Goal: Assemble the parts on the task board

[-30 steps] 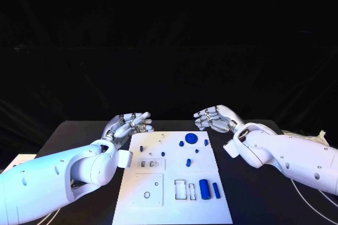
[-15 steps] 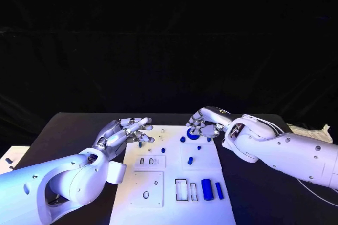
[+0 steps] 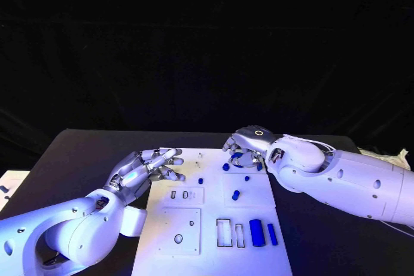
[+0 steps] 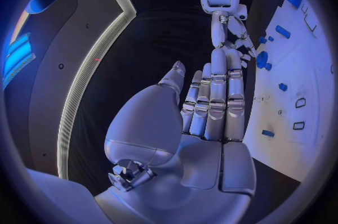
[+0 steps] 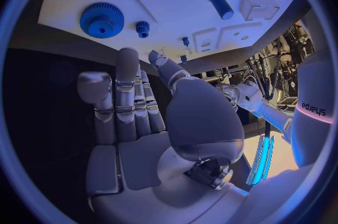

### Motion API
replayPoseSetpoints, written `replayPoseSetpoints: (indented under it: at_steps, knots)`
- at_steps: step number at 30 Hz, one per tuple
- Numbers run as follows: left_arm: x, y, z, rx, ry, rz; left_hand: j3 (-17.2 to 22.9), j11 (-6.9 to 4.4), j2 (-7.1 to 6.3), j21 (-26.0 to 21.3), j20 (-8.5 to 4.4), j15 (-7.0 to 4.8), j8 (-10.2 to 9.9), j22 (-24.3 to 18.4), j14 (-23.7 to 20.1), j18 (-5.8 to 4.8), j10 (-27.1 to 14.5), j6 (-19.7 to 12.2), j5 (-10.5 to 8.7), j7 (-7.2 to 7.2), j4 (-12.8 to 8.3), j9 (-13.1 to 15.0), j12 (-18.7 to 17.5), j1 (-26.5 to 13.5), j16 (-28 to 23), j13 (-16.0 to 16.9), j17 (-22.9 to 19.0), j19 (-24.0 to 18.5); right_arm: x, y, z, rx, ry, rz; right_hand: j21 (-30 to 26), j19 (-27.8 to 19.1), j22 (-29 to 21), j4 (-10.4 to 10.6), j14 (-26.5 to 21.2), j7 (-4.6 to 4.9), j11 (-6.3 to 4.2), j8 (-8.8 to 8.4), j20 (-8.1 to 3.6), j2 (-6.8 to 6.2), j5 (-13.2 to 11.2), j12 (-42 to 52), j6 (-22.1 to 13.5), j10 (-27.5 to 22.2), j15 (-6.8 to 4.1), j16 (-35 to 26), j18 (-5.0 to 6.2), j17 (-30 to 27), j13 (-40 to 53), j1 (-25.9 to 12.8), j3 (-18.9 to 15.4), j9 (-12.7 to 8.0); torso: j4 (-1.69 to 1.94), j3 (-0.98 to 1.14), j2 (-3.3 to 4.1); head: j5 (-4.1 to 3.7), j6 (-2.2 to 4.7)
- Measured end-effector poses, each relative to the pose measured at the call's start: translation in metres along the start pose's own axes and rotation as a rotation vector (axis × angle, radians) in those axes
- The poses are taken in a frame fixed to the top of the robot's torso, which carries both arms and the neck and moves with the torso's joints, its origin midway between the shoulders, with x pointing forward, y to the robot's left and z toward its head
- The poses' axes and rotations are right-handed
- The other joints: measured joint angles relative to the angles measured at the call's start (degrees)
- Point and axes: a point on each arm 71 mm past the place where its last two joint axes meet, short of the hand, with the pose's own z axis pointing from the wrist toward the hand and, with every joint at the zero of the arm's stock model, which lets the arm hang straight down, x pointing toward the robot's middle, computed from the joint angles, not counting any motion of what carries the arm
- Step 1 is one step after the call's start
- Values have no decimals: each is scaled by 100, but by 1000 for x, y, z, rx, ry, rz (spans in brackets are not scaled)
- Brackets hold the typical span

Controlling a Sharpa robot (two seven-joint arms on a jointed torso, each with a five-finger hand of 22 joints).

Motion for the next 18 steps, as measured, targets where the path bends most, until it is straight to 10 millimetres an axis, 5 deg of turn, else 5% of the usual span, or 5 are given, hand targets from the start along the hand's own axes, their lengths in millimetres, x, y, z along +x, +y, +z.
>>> replayPoseSetpoints:
  at_steps: [6, 18]
  knots:
    - [0, 0, 0, -4, 1, 0, 0, 0, -19, 0, 0, -9, -1, 6, -9, 0, 0, 0, 0, 0, 0, 0, -31, -19, 25, 0, 41, 0, -3, 4, 2, 8, 19, -47, 609, 127, 854, 183, 0, -39, 64, 0, 34, -128, -7, 0, -40, -259, 0, 991, -87, 962, 51, 58, 111, 17, 34, -18, 38, -14, -4]
    - [0, 0, 0, -10, 2, -1, 0, 20, -25, 21, 0, 11, -67, 17, -73, -1, -21, -21, 0, 21, 0, -5, -85, -26, 97, 1, 134, 0, 2, 4, 5, 38, 92, -98, 803, 93, 1081, 409, 0, -37, 129, 0, 68, -238, -145, 0, 21, -549, 44, 1326, -87, 1231, 109, 114, 56, 43, 30, -29, 78, -32, 16]
